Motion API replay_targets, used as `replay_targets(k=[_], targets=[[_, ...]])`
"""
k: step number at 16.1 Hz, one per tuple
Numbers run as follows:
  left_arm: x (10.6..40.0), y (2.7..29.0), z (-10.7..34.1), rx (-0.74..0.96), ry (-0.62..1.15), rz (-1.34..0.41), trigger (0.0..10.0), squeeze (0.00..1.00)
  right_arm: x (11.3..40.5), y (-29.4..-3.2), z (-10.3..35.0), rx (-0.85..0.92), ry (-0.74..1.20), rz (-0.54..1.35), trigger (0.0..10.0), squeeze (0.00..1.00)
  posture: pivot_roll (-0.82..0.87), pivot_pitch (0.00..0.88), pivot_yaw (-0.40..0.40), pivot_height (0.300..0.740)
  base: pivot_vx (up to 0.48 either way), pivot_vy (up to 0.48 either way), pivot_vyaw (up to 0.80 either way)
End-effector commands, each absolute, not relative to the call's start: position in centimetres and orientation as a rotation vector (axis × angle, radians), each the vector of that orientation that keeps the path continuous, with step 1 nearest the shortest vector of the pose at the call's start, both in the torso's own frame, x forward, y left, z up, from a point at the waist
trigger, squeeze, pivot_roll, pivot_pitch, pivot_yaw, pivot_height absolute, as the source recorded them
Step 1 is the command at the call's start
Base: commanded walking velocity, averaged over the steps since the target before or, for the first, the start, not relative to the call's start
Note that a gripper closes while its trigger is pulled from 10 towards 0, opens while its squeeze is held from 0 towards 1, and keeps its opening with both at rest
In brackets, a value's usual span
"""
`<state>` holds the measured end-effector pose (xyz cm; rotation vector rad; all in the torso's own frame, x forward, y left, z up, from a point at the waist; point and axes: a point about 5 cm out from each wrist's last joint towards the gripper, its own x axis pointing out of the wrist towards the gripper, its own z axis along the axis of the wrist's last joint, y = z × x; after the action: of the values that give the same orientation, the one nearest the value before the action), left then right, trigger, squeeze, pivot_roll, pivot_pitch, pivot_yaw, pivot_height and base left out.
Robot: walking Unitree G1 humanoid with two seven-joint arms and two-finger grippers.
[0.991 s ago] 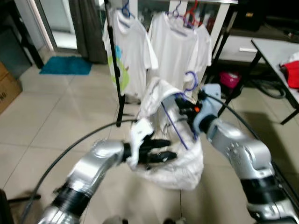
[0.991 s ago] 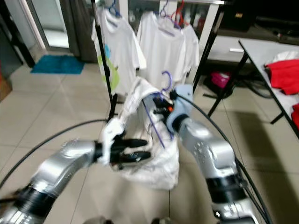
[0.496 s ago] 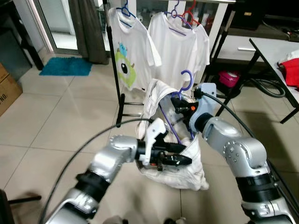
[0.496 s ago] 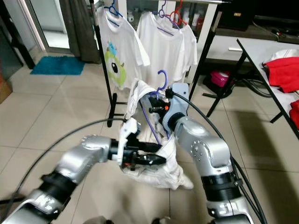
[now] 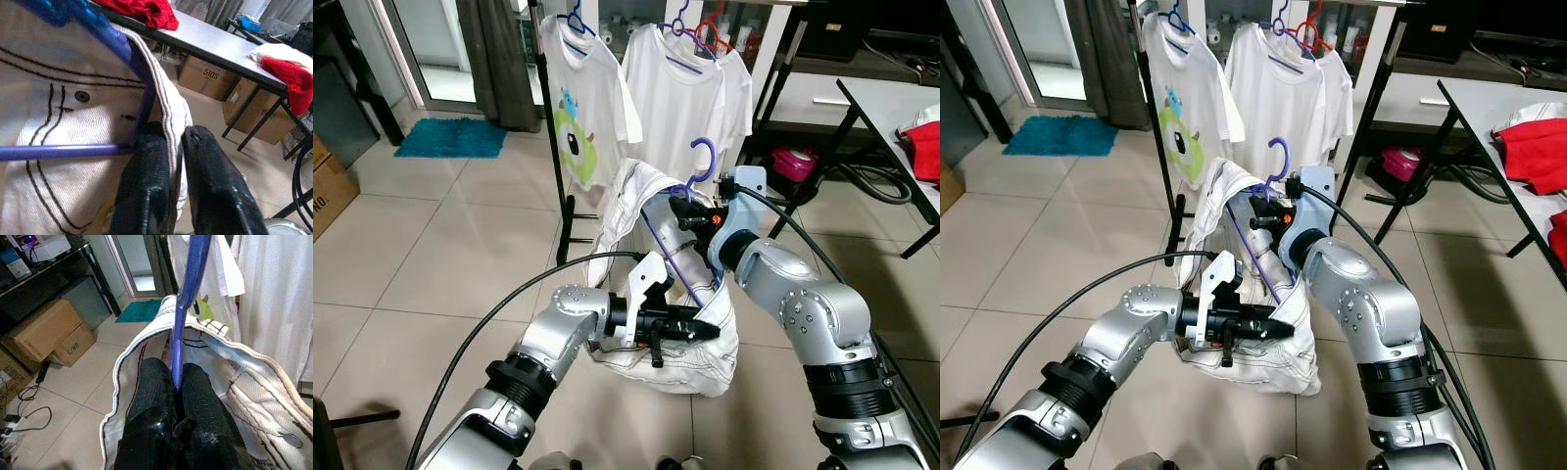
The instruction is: Hang hanger
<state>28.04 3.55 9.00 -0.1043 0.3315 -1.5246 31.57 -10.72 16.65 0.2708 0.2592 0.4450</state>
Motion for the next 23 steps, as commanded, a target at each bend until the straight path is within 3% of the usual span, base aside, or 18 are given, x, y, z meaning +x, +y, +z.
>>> replay_targets(k=[1,2,3,4,14,16,19,23], targets=[[28.3,3.3,9.7,-0.093,0.296,-1.544,0.0,0.00,31.8,-10.4,19.0,0.274,0.170,0.482,6.7,0.00,-0.09,0.032,-0.025,0.740,0.000,0.000,0.00],[28.3,3.3,9.7,-0.096,0.293,-1.544,0.0,0.00,31.8,-10.4,19.0,0.274,0.171,0.482,5.0,0.00,-0.09,0.033,-0.027,0.740,0.000,0.000,0.00],[28.2,3.4,9.7,-0.102,0.285,-1.543,0.0,0.00,31.8,-10.5,18.9,0.278,0.173,0.483,1.8,0.00,-0.09,0.033,-0.027,0.740,0.000,0.000,0.00],[28.2,3.5,9.7,-0.107,0.282,-1.541,0.0,0.00,31.8,-10.5,18.9,0.280,0.174,0.483,0.0,0.00,-0.08,0.032,-0.031,0.740,0.000,0.000,0.00],[28.3,3.4,10.2,-0.145,0.239,-1.546,0.0,0.00,31.8,-10.8,18.5,0.274,0.179,0.471,0.0,0.00,-0.09,0.034,-0.027,0.740,0.000,0.000,0.00],[28.6,3.7,10.3,-0.113,0.209,-1.508,0.0,0.00,32.0,-11.0,18.2,0.266,0.190,0.444,0.0,0.00,-0.09,0.033,-0.026,0.740,0.000,0.000,0.00],[29.5,4.9,10.0,0.137,0.189,-1.361,0.0,0.00,32.5,-12.2,17.7,0.250,0.207,0.356,0.0,0.00,-0.09,0.033,-0.026,0.740,0.000,0.000,0.00],[29.9,5.9,12.7,0.129,0.047,-1.280,0.0,0.00,32.4,-12.5,17.1,0.177,0.226,0.353,0.0,0.00,-0.09,0.032,-0.025,0.740,0.000,0.000,0.00]])
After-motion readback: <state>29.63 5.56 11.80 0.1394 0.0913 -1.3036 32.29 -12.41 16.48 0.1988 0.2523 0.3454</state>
